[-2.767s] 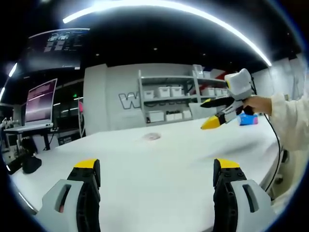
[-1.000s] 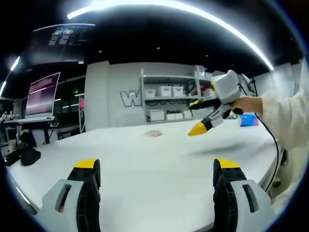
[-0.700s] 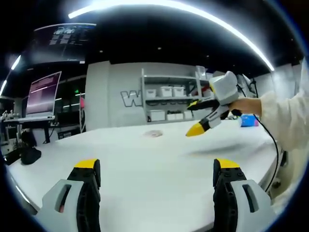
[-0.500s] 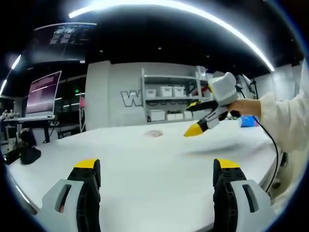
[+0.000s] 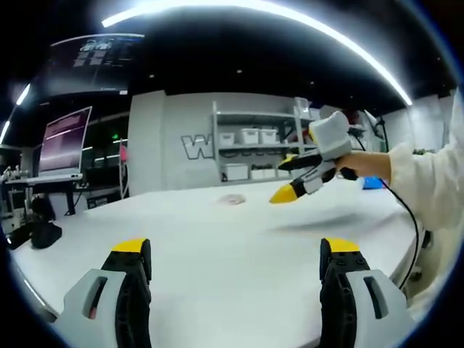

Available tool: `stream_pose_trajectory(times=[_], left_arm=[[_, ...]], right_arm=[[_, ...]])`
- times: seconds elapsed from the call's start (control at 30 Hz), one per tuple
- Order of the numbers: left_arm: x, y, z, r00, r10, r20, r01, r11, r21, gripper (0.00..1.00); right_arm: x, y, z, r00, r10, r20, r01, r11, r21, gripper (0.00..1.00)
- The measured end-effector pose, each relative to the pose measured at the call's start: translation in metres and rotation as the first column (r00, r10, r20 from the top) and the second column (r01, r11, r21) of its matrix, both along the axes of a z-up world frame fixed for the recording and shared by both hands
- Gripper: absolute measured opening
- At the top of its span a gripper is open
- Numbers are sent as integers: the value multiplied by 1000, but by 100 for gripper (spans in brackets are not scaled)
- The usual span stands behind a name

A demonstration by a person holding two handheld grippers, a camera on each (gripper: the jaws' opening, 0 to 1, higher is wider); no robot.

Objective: Open the resealable bag by pulling the two sides of the seal apart until the entire bag opening is separated and visibly accessible.

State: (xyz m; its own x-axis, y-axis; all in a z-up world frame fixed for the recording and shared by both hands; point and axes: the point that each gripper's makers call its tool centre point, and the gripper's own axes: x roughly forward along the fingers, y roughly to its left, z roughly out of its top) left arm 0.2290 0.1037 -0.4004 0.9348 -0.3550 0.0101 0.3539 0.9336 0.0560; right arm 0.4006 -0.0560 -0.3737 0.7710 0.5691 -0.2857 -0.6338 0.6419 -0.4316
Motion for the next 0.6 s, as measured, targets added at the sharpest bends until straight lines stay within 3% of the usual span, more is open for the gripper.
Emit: stream_pose_trajectory(times=[0.43, 0.6], left_arm=[[0, 2, 1, 1000, 3, 0, -3, 1000, 3, 95], [0, 1, 2, 1000, 1, 2, -1, 1000, -4, 95]], right_arm=[[9, 0, 1, 1000, -25, 0, 25, 998, 52, 89], [12, 1, -2, 1000, -21, -1, 21, 1000, 19, 89]])
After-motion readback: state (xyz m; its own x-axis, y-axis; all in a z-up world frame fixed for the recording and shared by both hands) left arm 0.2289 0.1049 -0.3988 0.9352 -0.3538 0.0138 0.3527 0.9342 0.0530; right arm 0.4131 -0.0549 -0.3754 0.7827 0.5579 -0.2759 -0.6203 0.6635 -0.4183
